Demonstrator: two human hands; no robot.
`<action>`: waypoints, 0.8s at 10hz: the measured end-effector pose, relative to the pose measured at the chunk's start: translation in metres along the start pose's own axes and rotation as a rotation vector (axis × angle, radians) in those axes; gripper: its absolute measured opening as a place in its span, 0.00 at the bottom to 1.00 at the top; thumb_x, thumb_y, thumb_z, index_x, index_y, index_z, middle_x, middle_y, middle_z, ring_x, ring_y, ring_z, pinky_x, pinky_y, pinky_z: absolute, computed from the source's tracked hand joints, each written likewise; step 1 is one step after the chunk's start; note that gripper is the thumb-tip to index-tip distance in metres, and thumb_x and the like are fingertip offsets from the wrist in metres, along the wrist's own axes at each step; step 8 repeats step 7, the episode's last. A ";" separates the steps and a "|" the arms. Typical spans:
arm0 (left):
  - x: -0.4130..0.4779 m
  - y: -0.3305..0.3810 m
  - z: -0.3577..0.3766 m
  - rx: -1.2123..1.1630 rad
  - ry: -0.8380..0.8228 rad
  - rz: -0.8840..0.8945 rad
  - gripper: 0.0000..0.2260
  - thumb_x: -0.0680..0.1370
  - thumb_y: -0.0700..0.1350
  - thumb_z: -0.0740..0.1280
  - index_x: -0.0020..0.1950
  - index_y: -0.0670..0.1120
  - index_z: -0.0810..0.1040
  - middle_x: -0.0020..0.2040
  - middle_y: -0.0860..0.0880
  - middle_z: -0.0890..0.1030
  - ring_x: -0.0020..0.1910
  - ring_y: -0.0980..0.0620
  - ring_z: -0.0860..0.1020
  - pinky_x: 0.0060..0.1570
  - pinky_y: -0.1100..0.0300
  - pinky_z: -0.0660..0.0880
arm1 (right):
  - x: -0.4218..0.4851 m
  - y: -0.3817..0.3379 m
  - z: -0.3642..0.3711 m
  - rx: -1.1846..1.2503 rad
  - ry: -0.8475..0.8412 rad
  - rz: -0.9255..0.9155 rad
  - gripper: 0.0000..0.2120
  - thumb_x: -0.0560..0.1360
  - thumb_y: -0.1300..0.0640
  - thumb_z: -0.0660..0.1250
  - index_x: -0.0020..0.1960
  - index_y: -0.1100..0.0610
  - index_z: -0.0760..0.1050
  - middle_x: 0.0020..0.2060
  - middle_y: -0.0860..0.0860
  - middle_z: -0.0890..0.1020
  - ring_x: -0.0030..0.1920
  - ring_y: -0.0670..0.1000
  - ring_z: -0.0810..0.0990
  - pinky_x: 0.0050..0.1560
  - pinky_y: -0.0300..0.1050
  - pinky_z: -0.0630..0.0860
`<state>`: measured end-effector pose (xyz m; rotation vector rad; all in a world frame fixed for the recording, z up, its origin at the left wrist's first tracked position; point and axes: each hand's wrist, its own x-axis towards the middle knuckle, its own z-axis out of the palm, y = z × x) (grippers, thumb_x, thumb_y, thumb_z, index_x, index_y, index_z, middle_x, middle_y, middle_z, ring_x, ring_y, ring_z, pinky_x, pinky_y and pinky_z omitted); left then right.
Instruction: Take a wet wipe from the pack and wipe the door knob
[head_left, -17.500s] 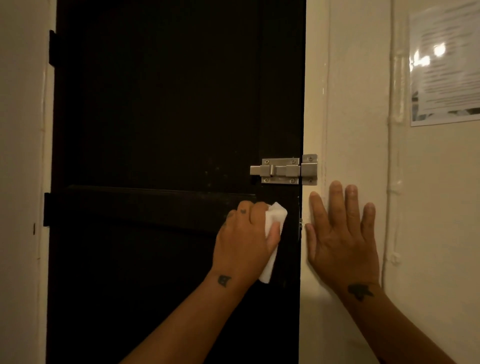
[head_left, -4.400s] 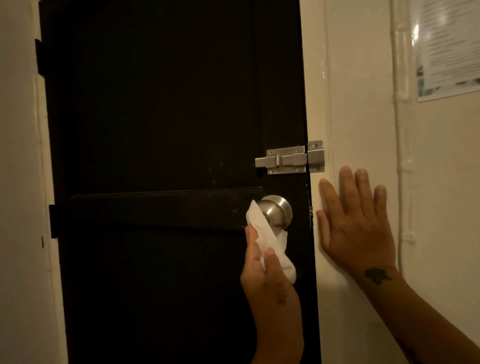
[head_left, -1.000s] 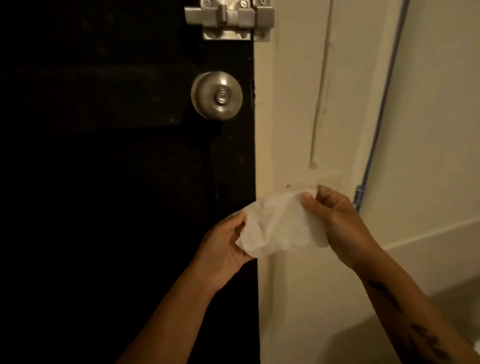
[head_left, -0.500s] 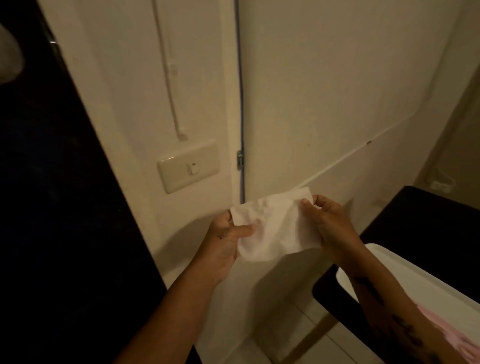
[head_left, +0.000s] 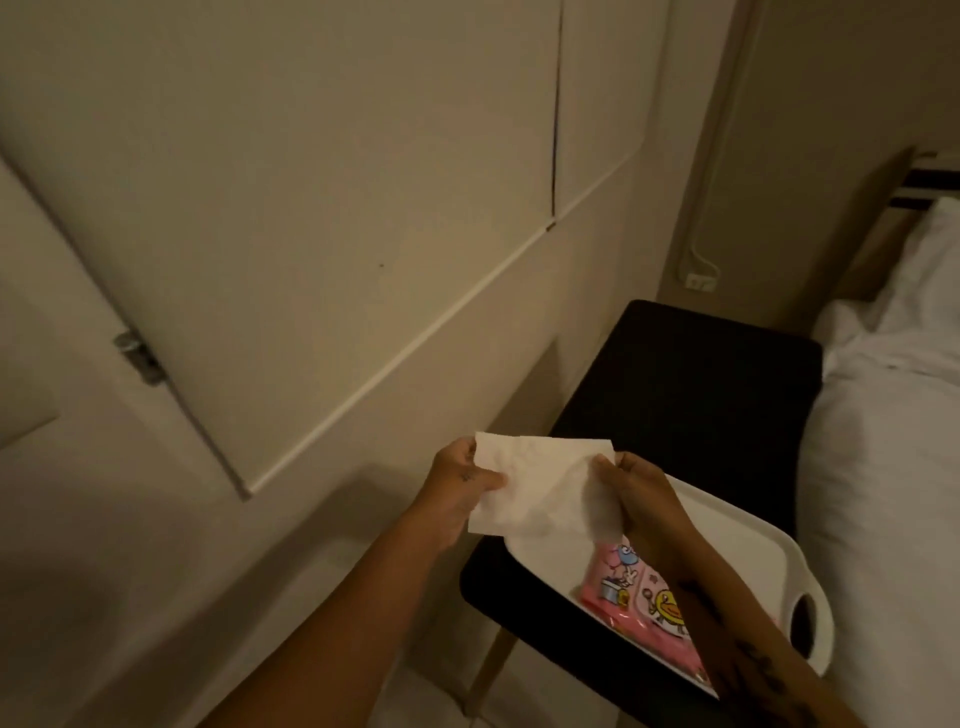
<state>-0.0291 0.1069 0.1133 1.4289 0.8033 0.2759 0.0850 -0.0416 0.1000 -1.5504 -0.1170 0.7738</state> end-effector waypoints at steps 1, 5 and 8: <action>0.041 -0.018 0.037 0.135 -0.059 -0.053 0.18 0.71 0.29 0.66 0.60 0.38 0.73 0.58 0.39 0.78 0.55 0.40 0.77 0.57 0.44 0.74 | 0.027 0.022 -0.034 0.038 0.029 0.121 0.08 0.77 0.56 0.59 0.44 0.59 0.72 0.48 0.61 0.76 0.47 0.60 0.75 0.39 0.51 0.75; 0.148 -0.057 0.127 0.623 -0.196 -0.143 0.27 0.76 0.31 0.59 0.72 0.49 0.59 0.67 0.42 0.68 0.64 0.44 0.68 0.60 0.54 0.69 | 0.098 0.073 -0.094 0.246 0.152 0.321 0.11 0.78 0.59 0.57 0.55 0.63 0.72 0.54 0.62 0.77 0.50 0.61 0.77 0.37 0.49 0.75; 0.168 -0.066 0.116 0.656 -0.178 -0.001 0.25 0.76 0.30 0.59 0.71 0.45 0.61 0.70 0.42 0.66 0.68 0.44 0.65 0.66 0.52 0.65 | 0.092 0.085 -0.116 -0.070 0.236 0.233 0.18 0.77 0.59 0.60 0.66 0.59 0.65 0.58 0.61 0.74 0.54 0.58 0.75 0.49 0.51 0.75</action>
